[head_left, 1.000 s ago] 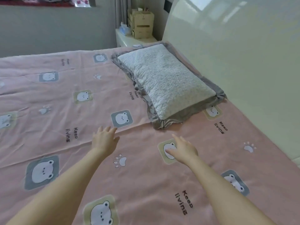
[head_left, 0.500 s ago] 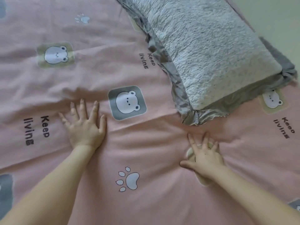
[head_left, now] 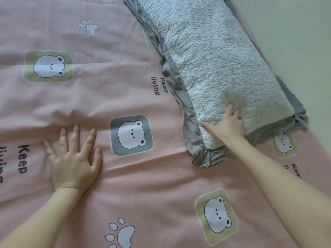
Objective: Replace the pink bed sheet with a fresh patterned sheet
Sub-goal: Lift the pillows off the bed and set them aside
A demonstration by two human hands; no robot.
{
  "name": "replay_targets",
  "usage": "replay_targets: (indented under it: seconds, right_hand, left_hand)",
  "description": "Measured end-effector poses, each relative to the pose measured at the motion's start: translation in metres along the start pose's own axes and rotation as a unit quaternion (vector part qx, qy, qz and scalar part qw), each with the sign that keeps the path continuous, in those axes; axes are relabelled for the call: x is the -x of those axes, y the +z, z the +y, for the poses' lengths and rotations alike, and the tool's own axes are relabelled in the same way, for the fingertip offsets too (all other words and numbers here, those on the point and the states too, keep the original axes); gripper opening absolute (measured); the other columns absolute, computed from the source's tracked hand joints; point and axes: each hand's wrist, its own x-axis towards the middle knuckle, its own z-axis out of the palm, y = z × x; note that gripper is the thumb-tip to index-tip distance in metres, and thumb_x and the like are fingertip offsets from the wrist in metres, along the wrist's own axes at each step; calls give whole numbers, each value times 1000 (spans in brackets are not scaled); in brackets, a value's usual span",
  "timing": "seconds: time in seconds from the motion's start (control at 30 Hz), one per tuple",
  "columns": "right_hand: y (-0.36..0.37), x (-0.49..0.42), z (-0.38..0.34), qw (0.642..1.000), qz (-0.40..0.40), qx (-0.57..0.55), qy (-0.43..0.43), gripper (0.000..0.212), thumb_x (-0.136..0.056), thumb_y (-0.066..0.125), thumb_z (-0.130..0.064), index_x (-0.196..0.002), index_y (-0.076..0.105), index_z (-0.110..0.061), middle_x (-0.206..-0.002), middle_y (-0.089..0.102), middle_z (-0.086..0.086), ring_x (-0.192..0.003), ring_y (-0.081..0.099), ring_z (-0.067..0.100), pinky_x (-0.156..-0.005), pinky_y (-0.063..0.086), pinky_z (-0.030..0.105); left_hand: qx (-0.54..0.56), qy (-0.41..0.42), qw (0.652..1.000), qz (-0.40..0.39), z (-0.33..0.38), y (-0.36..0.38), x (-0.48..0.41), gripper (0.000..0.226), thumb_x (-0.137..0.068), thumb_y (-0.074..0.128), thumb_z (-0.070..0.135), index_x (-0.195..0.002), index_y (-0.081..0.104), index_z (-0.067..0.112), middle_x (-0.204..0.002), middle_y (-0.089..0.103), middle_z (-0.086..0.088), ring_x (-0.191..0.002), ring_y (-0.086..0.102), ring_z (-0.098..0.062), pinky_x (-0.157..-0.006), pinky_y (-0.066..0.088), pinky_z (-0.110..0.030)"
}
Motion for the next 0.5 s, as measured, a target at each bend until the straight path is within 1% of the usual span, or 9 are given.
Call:
replay_targets:
  seconds: [0.03, 0.07, 0.13, 0.2, 0.27, 0.3, 0.37, 0.43, 0.5]
  right_hand:
    - [9, -16, -8, 1000, -12, 24, 4, 113, -76, 57, -68, -145, 7, 6, -145, 25, 35, -130, 38, 43, -100, 42, 44]
    - [15, -24, -14, 999, -9, 36, 5, 102, -80, 60, -56, -141, 13, 11, -137, 35, 38, -124, 44, 43, -93, 46, 42]
    - [16, -27, -20, 999, 29, 30, -16, 63, -87, 59, -27, -127, 31, 12, -116, 57, 32, -107, 57, 41, -75, 46, 36]
    - [11, -31, -16, 995, 80, 4, -60, 26, -90, 52, -5, -111, 43, 8, -101, 63, 27, -96, 61, 41, -65, 38, 35]
    - [-5, -26, -8, 990, 101, -14, -94, 10, -88, 47, 4, -98, 48, 4, -92, 63, 26, -90, 60, 42, -62, 35, 35]
    - [-12, -18, -4, 988, 111, -19, -110, 7, -86, 46, 6, -91, 47, 1, -84, 61, 23, -84, 59, 41, -60, 33, 35]
    - [-25, -5, 3, 984, 121, -25, -132, 13, -85, 46, 7, -80, 41, -4, -65, 49, 13, -70, 54, 35, -56, 30, 34]
    - [-48, 16, 2, 979, 129, -44, -153, 15, -84, 46, 5, -76, 38, -4, -61, 40, 8, -65, 47, 30, -55, 28, 32]
    - [-71, 55, 1, 974, 128, -71, -175, 21, -82, 47, 2, -68, 34, -8, -60, 35, 4, -65, 43, 28, -55, 25, 32]
  left_hand:
    - [1, -3, 1000, 5, -1, 2, -1, 60, -86, 30, 48, -140, 45, 24, -150, 33, -17, -139, 22, -41, -110, -3, -58]
    - [2, -3, 1000, 6, -1, 2, -1, 60, -86, 30, 48, -139, 45, 24, -150, 33, -17, -139, 22, -41, -110, -3, -59]
    - [0, 2, 1000, 1, 1, 2, 0, 60, -87, 29, 47, -139, 46, 24, -149, 33, -17, -139, 23, -41, -110, -2, -60]
    - [3, 0, 1000, 6, 2, 2, -1, 60, -86, 29, 47, -138, 47, 23, -149, 34, -17, -138, 25, -42, -110, 0, -61]
    - [6, -4, 1000, 4, 3, 2, -2, 60, -86, 30, 47, -138, 47, 23, -148, 35, -17, -138, 25, -42, -110, 0, -62]
    - [7, -1, 1000, 1, 1, 2, -2, 60, -86, 30, 47, -138, 47, 24, -148, 36, -17, -138, 25, -42, -110, 1, -62]
    - [9, 6, 1000, -12, 1, 3, -3, 59, -85, 30, 47, -137, 48, 24, -147, 37, -18, -137, 27, -42, -110, 1, -62]
    - [11, 2, 999, -41, -1, 3, -1, 60, -84, 30, 47, -136, 49, 24, -146, 39, -18, -136, 28, -42, -110, 0, -59]
    - [26, -4, 998, -59, -1, -1, -3, 63, -83, 26, 50, -138, 47, 26, -148, 36, -15, -138, 26, -39, -111, -11, -52]
